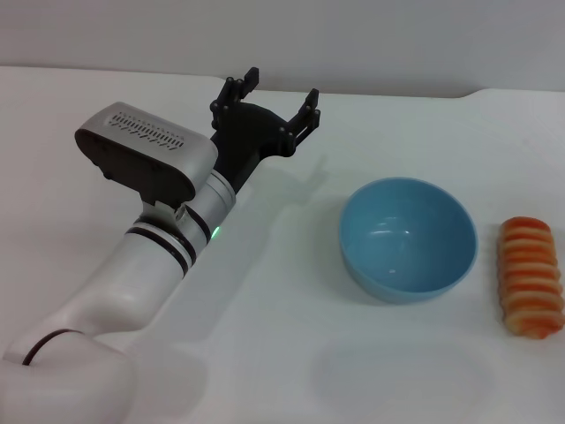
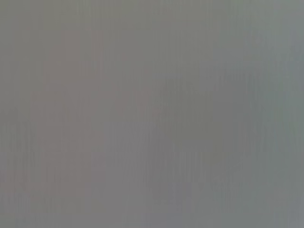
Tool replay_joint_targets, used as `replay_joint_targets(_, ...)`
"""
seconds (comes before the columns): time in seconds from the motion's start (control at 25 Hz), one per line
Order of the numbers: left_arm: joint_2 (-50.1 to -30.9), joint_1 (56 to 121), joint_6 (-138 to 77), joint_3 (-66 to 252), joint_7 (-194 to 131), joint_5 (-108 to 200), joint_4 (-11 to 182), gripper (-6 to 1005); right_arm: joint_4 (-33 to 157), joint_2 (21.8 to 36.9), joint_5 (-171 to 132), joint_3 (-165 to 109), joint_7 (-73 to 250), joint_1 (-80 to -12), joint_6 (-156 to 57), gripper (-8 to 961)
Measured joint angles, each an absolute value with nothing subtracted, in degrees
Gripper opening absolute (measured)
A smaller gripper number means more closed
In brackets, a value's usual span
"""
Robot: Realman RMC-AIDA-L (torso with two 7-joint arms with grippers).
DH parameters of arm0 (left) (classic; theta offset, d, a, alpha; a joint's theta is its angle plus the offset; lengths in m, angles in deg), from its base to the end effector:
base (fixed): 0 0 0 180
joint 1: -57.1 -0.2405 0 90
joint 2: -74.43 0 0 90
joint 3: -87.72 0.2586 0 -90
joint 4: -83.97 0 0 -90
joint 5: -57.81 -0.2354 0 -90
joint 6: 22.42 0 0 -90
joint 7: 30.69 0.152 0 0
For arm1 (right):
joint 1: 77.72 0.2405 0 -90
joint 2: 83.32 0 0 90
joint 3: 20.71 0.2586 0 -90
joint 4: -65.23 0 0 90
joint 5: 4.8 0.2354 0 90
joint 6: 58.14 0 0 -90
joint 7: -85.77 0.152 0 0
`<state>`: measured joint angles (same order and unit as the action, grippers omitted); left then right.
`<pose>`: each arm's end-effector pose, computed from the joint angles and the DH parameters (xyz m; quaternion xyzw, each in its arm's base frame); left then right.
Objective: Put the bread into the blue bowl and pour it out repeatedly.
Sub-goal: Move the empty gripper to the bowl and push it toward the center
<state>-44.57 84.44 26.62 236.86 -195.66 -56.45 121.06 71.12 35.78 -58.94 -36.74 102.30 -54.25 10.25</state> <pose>-0.2232 0.3550 -0.1336 -0.7892 -0.2131 -0.2910 0.4970 0.4051 0.3117 -0.0139 -0.5945 0.3585 0.2964 0.6559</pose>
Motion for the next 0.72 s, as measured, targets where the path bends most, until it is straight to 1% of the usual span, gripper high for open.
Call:
replay_joint_targets(0.48,-44.54,84.7,25.3,236.3,-195.7,-56.4,121.8,829,71.1,35.83,-58.9,-36.5,102.3,-54.4,10.2,638)
replay_joint_targets(0.72,-43.49,84.0,16.5,229.9,-195.5,-56.9,127.8,830,71.1,35.86,-58.8,-36.5,102.3,-54.4,10.2,638)
